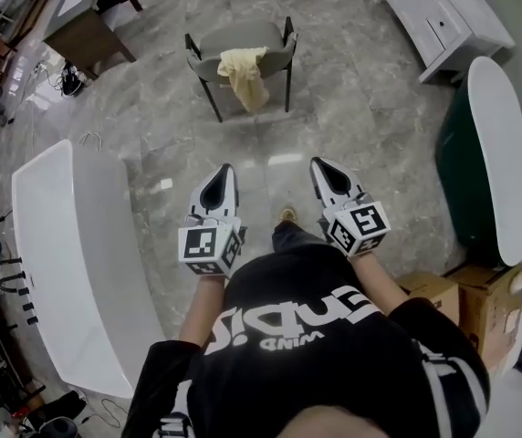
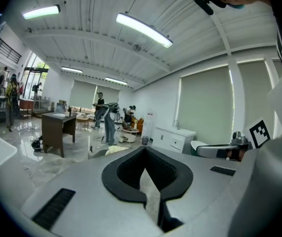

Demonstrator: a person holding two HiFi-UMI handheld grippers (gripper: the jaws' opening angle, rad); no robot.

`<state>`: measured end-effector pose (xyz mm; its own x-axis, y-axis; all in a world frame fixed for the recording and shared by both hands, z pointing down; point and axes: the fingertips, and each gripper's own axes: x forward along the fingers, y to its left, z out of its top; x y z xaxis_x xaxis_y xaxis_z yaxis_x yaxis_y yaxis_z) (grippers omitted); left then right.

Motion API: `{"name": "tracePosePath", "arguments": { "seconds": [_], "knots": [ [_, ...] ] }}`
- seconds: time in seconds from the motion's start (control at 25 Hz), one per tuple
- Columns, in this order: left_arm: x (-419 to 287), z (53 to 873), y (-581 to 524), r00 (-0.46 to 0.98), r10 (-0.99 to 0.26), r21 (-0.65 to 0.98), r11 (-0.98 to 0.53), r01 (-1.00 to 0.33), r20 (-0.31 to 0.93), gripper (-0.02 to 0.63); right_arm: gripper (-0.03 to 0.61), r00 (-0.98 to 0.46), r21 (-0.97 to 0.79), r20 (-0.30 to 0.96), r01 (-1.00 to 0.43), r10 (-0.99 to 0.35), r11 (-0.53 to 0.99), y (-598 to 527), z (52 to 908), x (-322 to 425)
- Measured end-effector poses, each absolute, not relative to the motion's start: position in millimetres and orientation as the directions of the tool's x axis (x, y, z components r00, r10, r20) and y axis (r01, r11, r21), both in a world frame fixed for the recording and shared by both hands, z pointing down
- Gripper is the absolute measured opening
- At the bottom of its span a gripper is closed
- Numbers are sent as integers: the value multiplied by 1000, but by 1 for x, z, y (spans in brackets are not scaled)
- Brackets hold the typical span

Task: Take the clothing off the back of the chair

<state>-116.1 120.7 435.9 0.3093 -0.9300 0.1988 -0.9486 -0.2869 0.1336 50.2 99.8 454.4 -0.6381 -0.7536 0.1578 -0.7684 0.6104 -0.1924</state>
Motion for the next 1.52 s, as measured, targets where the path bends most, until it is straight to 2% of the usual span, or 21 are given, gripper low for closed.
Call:
{"name": "tracePosePath", "arguments": {
  "seconds": [0.6, 1.52],
  "knots": [
    [-122, 431, -12, 225, -958, 144, -201, -969, 176, 15, 14, -704, -212, 176, -710, -689, 672, -44, 462, 38],
    [-164, 432, -193, 333, -921, 115, -316, -942, 200, 17, 14, -642, -190, 178, -766, -746, 614, -213, 446, -13]
  ]
}}
